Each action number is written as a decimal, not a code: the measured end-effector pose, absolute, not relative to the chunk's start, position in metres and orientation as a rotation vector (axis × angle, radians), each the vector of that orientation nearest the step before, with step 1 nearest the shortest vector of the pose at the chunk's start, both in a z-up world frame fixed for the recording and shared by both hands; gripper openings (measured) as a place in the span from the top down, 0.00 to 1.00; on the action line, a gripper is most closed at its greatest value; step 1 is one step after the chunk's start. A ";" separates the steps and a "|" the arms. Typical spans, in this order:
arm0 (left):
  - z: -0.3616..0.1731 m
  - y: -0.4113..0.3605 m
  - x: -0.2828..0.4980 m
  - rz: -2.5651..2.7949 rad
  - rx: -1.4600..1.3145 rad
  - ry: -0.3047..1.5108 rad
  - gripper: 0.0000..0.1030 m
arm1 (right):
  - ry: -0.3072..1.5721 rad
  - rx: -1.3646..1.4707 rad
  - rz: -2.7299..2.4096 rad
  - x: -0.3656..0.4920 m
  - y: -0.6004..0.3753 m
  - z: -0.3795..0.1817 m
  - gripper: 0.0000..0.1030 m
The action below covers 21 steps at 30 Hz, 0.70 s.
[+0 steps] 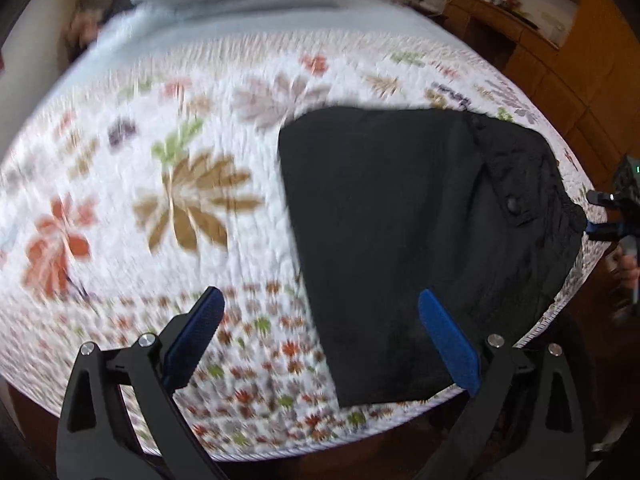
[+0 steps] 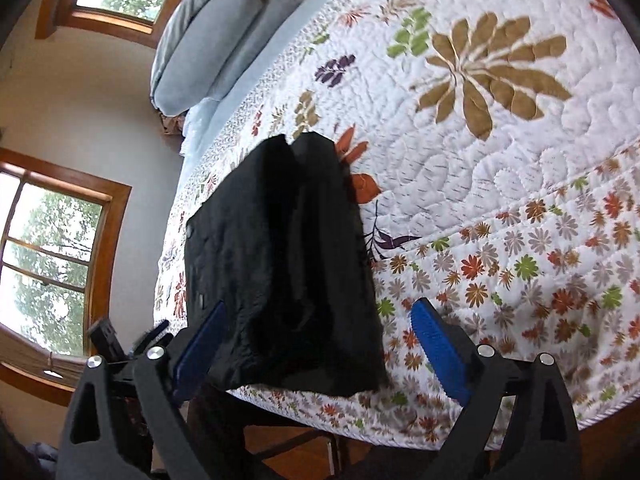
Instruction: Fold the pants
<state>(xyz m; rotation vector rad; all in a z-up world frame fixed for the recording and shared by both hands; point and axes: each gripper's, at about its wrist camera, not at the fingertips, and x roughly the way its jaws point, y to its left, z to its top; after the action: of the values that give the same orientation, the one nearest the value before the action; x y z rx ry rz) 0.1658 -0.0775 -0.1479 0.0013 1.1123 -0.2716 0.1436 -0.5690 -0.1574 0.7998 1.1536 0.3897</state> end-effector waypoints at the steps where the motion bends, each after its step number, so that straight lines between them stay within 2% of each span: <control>1: -0.157 -0.073 0.167 -0.272 -0.029 1.149 0.05 | 1.153 0.802 0.392 0.144 -0.568 -0.158 0.09; 7: -0.192 -0.052 0.174 -0.328 -0.254 1.259 0.05 | 1.162 0.792 0.397 0.141 -0.567 -0.160 0.09; 21: -0.224 -0.045 0.164 -0.559 -0.626 1.355 0.05 | 1.165 0.802 0.408 0.137 -0.565 -0.158 0.09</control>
<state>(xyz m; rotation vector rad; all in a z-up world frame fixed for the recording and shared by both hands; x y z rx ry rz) 0.1638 -0.0452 -0.2236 -0.6263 1.3550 -0.5591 0.1368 -0.5645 -0.1583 0.8023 1.1652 0.4079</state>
